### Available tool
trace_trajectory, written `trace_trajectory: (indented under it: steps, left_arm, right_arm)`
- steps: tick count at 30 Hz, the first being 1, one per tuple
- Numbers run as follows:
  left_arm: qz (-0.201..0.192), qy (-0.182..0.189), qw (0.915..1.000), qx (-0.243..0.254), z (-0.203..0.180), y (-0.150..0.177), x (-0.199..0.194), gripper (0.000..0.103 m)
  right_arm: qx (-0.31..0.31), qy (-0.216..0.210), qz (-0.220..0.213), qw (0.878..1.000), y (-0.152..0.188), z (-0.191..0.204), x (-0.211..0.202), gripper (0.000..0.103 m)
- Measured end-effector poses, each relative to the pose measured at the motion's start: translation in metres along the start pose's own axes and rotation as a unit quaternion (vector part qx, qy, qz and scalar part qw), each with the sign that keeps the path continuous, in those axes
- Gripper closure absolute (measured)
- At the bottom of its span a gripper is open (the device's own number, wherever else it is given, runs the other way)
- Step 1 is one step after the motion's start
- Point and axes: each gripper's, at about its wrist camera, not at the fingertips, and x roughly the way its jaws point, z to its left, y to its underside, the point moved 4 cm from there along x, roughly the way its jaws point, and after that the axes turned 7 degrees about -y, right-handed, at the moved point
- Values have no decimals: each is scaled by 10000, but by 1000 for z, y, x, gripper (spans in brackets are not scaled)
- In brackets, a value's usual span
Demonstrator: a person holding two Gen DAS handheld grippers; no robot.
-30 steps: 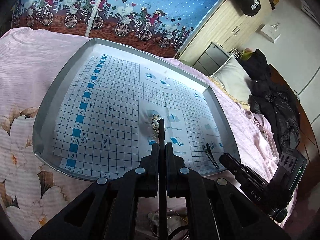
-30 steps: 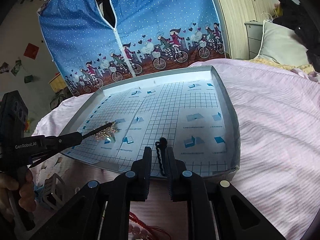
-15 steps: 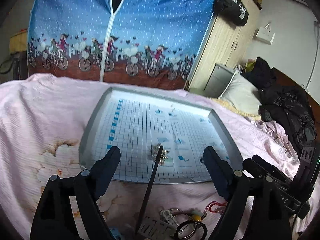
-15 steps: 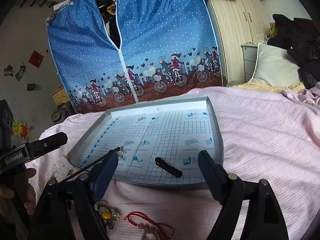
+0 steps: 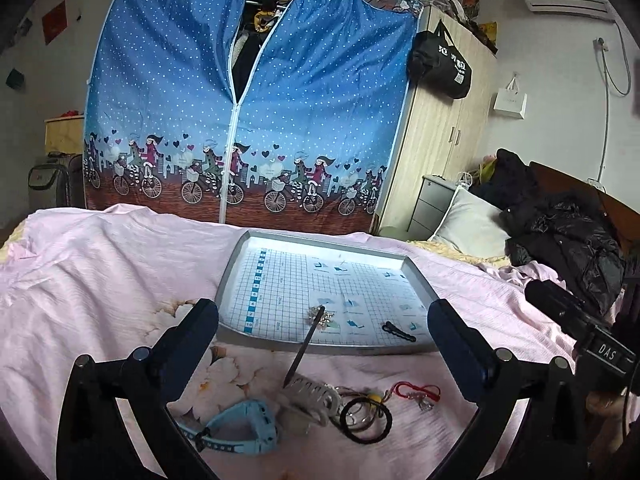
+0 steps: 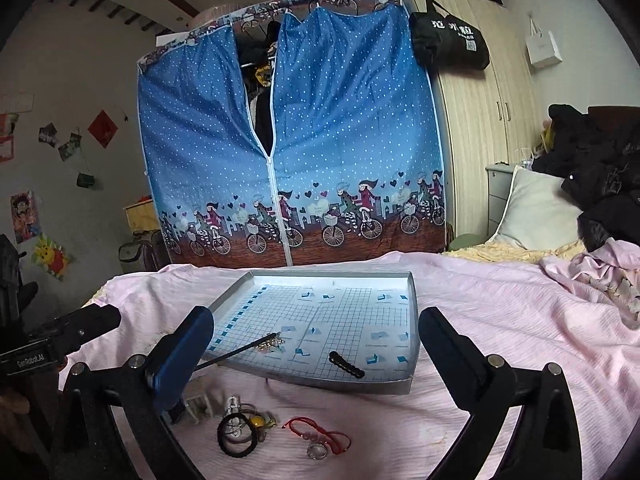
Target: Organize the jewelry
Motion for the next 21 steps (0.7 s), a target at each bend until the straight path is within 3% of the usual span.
trace_trajectory:
  steps: [4,11,16,21]
  left_arm:
    - [-72,-53,10000,-16,0,11,-29,1]
    - [-88,-107,9998,145,-5,38,-78,1]
    - [243,-95,9996,45,0,61,-99,1]
    - [728,-391,9966,-58,4,82,-106,1]
  right_arm:
    - [-175,-12,-174,9997,8,17,-31,0]
    - [-290,13,-77,9995,27,38,-70,0]
    - [-186,15,201,9996,49,46,-86,0]
    - [-124,66,739,9972,79,53,-87,0]
